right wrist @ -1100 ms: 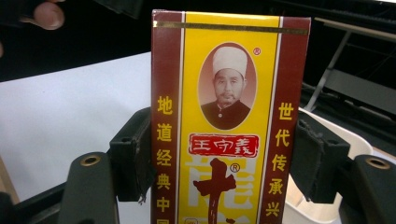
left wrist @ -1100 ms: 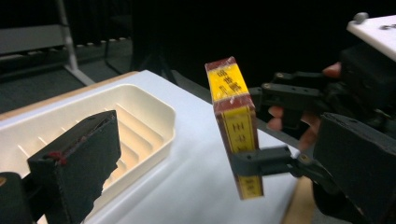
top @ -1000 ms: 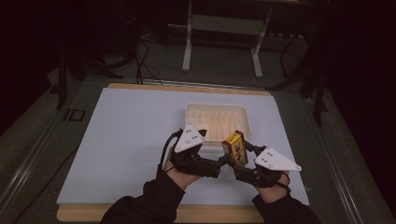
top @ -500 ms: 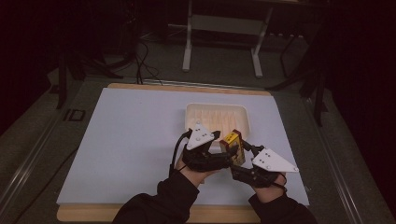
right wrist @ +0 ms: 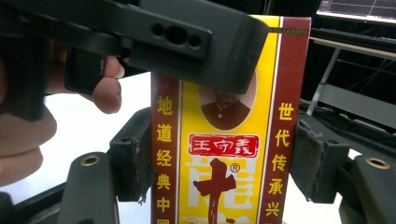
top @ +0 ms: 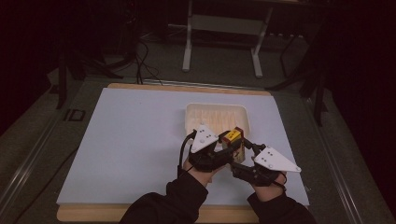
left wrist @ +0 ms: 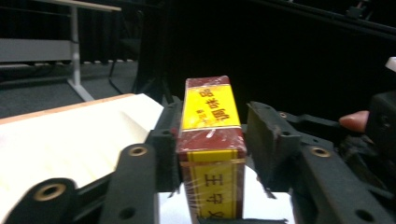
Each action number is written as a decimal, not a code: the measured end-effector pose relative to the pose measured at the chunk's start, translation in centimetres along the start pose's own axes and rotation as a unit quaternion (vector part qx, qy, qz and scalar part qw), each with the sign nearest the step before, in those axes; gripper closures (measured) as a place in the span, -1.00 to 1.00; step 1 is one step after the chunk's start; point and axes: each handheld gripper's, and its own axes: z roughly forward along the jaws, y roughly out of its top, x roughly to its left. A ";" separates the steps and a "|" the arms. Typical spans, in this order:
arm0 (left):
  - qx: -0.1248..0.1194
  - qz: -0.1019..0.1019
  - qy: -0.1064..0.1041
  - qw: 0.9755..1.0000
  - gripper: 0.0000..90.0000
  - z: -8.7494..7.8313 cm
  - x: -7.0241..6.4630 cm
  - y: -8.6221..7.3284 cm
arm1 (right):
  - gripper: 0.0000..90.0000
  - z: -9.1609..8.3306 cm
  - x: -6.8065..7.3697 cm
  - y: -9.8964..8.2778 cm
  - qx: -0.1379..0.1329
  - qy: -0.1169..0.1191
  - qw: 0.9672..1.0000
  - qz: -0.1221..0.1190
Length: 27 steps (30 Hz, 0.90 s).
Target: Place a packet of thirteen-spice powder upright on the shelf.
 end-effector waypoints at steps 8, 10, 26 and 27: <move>0.017 0.000 0.003 1.000 0.51 0.6 0.0 0.0 | -0.30 0.1 -0.3 -0.2 0.011 -0.002 1.000 0.013; 0.018 0.009 0.007 1.000 0.52 0.6 -0.2 0.1 | -0.30 0.1 -0.3 -0.3 0.010 -0.003 1.000 0.015; 0.019 0.058 0.021 0.998 0.53 -0.2 -0.5 1.2 | -0.72 0.5 -0.9 -0.1 0.023 0.029 0.999 0.025; 0.020 0.059 0.023 0.998 0.53 -0.3 -0.5 1.4 | -0.73 0.4 -1.0 -0.2 0.025 0.030 0.999 0.027</move>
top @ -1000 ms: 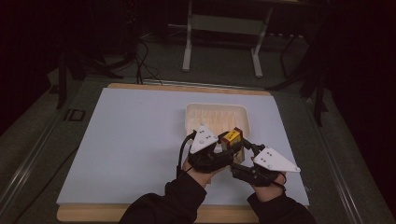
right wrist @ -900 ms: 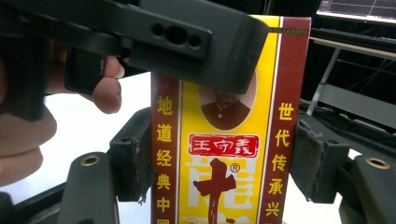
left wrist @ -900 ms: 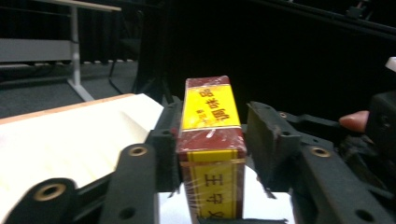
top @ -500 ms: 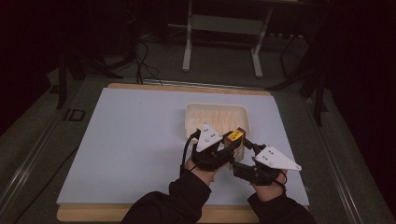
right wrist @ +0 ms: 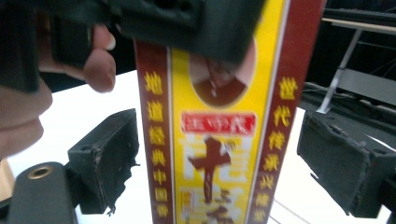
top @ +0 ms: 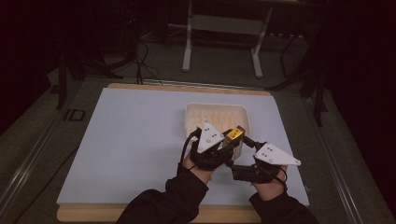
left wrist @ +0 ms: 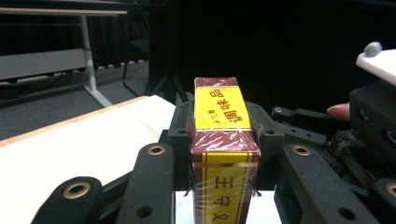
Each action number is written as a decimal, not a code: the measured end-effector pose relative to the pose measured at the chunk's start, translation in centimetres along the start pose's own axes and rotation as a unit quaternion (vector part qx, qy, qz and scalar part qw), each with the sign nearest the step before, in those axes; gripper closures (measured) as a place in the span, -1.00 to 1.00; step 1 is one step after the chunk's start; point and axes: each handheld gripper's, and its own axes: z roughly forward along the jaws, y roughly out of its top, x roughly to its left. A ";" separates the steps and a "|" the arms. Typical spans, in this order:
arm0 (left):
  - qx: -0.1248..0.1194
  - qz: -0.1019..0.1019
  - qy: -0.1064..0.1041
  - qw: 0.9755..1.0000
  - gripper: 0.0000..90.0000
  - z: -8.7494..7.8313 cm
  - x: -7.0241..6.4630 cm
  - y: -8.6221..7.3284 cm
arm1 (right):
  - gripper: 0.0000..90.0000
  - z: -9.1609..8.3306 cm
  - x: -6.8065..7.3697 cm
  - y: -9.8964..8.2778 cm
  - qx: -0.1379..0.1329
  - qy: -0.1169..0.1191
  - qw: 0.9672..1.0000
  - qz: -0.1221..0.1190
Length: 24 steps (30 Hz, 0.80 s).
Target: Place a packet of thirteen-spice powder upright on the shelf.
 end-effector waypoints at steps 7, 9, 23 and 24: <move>-0.005 -0.012 0.019 1.000 0.53 -0.6 1.2 0.6 | -0.75 -0.5 -0.6 -0.3 0.003 0.000 1.000 0.009; -0.009 -0.013 0.023 1.000 0.53 -0.8 1.6 0.8 | -0.75 -0.7 -0.8 -0.5 0.003 0.001 1.000 0.012; -0.030 -0.010 0.071 0.997 0.53 -1.9 3.7 2.2 | -0.75 -2.5 -1.8 -1.3 0.016 0.000 1.000 0.007; -0.032 -0.010 0.075 0.997 0.53 -1.9 3.9 2.3 | -0.75 -2.6 -1.9 -1.3 0.016 -0.003 1.000 0.005</move>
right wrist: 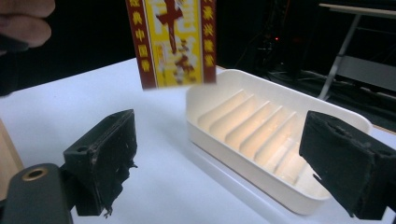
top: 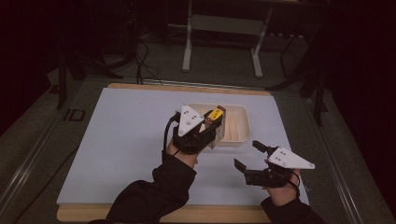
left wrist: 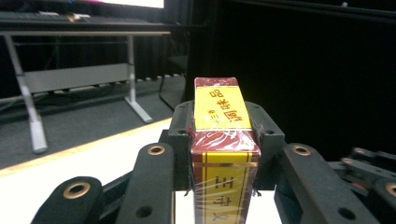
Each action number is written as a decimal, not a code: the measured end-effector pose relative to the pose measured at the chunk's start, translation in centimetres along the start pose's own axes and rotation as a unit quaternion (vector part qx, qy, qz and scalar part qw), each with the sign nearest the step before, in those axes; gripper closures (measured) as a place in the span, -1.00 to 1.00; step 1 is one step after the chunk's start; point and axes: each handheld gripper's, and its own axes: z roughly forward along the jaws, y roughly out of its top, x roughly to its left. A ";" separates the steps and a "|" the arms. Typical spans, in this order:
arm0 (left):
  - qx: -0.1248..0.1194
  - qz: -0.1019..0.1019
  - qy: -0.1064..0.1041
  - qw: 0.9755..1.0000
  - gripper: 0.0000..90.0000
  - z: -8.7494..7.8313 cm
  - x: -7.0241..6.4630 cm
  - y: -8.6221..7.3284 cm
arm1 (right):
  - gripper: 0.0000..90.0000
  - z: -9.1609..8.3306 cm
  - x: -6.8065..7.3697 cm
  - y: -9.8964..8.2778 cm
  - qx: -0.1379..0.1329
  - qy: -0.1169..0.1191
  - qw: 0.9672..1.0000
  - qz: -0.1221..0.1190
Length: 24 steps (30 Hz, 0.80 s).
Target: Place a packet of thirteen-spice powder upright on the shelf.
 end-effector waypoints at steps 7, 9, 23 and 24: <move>-0.009 -0.009 0.028 1.000 0.53 0.2 1.5 0.3 | -0.75 -0.5 -1.0 -1.6 0.018 -0.013 1.000 0.006; -0.011 -0.006 0.037 0.999 0.53 0.2 1.9 0.4 | -0.75 -0.6 -1.2 -1.9 0.016 -0.008 1.000 0.011; -0.023 -0.011 0.095 0.995 0.53 1.7 5.4 -0.1 | -0.75 -0.6 -1.3 -2.3 0.018 -0.018 1.000 -0.001; -0.024 -0.006 0.102 0.994 0.53 1.9 5.7 -0.3 | -0.75 -0.6 -1.4 -2.3 0.020 -0.018 1.000 0.000</move>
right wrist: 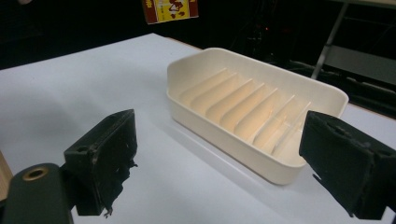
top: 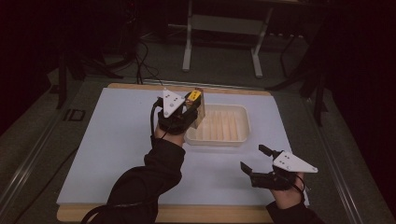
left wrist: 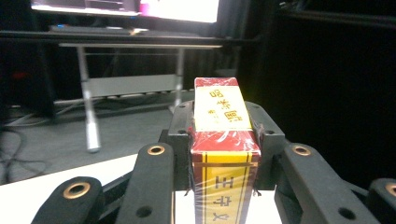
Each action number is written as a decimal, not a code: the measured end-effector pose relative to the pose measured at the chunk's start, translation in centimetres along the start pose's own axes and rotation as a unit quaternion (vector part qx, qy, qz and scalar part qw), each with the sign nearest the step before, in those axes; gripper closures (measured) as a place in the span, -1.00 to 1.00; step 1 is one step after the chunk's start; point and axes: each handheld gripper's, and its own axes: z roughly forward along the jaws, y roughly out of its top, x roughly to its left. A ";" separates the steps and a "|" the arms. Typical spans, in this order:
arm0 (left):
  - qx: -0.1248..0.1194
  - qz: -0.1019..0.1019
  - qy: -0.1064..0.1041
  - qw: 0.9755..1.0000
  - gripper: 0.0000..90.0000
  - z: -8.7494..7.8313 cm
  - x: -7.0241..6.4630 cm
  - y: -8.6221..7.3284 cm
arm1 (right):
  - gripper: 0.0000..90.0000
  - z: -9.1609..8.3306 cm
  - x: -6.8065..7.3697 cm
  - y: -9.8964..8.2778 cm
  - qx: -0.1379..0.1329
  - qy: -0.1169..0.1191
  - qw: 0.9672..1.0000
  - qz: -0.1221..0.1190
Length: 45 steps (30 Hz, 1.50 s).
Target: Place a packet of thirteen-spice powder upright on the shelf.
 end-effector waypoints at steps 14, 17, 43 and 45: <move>-0.010 -0.029 0.070 0.997 0.53 3.5 0.6 -3.8 | -0.75 0.2 -0.4 -0.3 0.002 -0.002 1.000 0.006; -0.008 -0.052 0.074 0.996 0.53 4.0 0.8 -4.3 | -0.75 0.2 -0.4 -0.4 0.005 0.000 1.000 0.008; -0.006 -0.035 0.156 0.987 0.53 6.9 -0.1 -9.3 | -0.75 0.4 -0.3 -0.6 -0.003 0.014 1.000 0.007; -0.002 -0.039 0.161 0.986 0.52 7.2 -0.2 -9.9 | -0.75 0.4 -0.3 -0.6 -0.002 0.016 1.000 0.006</move>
